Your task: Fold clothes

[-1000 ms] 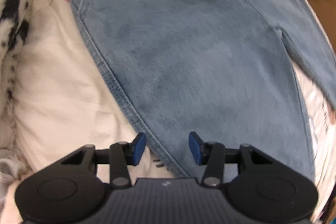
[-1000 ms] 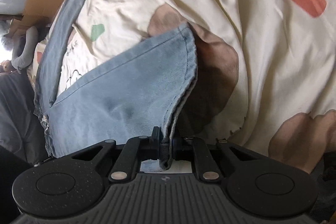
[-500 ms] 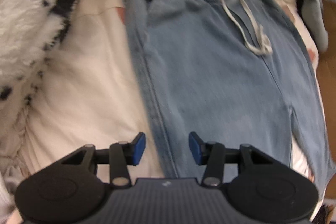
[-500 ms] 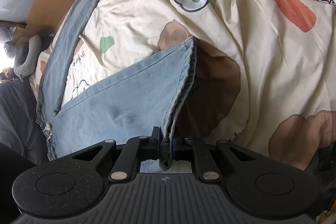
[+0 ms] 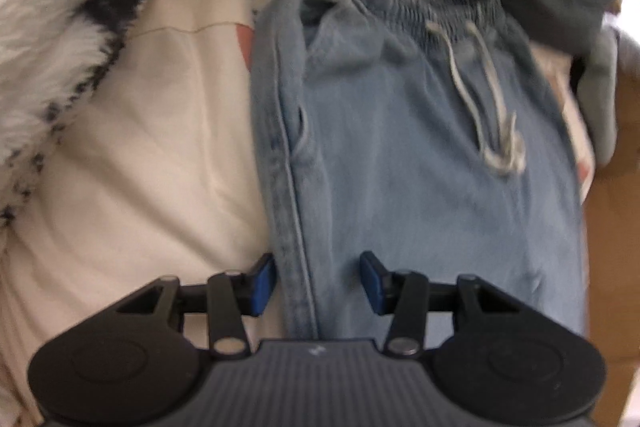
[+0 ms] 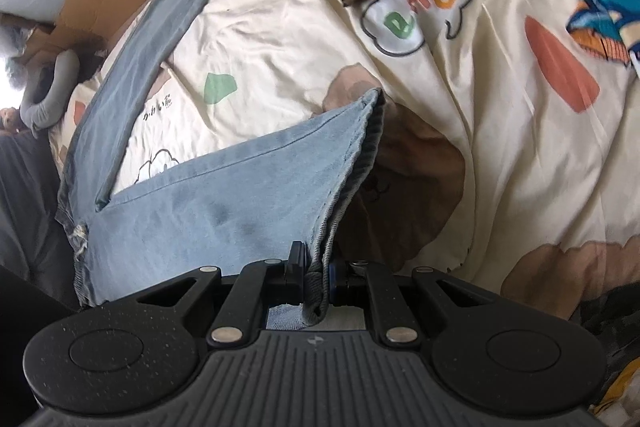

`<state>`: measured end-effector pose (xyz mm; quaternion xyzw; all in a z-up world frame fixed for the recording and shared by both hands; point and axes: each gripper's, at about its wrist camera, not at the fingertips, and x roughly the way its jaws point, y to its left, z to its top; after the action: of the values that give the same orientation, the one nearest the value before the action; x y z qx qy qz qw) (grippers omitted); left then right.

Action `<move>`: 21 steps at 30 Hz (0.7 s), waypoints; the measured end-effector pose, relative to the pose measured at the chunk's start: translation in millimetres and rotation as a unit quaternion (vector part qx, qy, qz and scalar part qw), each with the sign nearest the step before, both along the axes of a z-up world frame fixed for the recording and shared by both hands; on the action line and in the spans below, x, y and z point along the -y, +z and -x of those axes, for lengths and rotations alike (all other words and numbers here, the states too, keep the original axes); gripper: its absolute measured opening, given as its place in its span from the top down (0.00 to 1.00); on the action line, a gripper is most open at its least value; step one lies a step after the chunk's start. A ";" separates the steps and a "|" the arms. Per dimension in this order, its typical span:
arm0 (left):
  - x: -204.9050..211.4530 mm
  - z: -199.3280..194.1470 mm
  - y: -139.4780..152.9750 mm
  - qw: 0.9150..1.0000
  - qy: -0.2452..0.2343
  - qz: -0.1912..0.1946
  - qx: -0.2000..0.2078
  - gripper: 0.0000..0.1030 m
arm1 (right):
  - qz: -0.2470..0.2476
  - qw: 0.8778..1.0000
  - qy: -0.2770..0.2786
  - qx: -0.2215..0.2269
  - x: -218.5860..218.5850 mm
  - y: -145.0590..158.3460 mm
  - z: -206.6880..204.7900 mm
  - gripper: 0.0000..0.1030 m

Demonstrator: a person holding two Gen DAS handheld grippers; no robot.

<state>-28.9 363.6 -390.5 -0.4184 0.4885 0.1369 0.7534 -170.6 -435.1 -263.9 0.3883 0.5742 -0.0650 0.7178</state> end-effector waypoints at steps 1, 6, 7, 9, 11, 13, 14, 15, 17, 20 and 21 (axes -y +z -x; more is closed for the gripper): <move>-3.2 2.2 -0.1 1.000 0.011 0.009 0.009 0.53 | 0.002 1.000 0.000 0.000 -0.4 1.1 -1.5 0.91; -18.9 13.0 10.0 0.998 0.027 0.042 0.039 0.53 | 0.003 1.000 -0.017 0.002 0.6 0.5 -1.7 0.91; -19.0 12.0 12.8 0.998 0.020 0.040 0.041 0.54 | 0.003 1.000 -0.017 0.002 0.2 0.4 -1.7 0.91; -19.3 10.5 17.5 0.998 0.010 0.038 0.045 0.61 | 0.003 1.000 -0.018 0.004 -0.8 0.5 -1.6 0.91; -19.5 9.9 19.5 0.998 0.009 0.041 0.047 0.79 | 0.003 1.000 -0.019 0.007 -1.1 1.6 -1.9 0.91; -19.5 8.7 19.8 0.998 0.012 0.043 0.049 0.86 | 0.005 1.000 -0.018 0.009 -1.2 2.7 -2.9 0.91; -19.0 8.0 20.5 0.998 0.012 0.042 0.050 0.86 | 0.006 1.000 -0.018 0.011 -0.7 3.2 -3.2 0.91; -17.5 7.8 23.0 0.998 0.008 0.038 0.051 0.87 | 0.006 1.000 -0.020 0.012 -0.3 3.8 -3.4 0.91; -13.4 5.1 30.0 0.998 -0.001 0.024 0.051 0.88 | 0.005 1.000 -0.024 0.018 1.4 5.1 -3.7 0.91; -7.6 -0.4 43.2 0.998 -0.012 0.007 0.056 0.89 | 0.002 0.999 -0.032 0.029 3.1 8.4 -4.0 0.91; -5.8 -2.4 48.4 0.998 -0.015 0.002 0.058 0.89 | 0.002 0.999 -0.032 0.034 3.8 10.0 -4.6 0.91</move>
<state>-26.5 369.3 -342.1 -0.4201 0.4500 0.0999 0.7817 -166.0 -438.9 -253.9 0.4077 0.5362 -0.0758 0.7352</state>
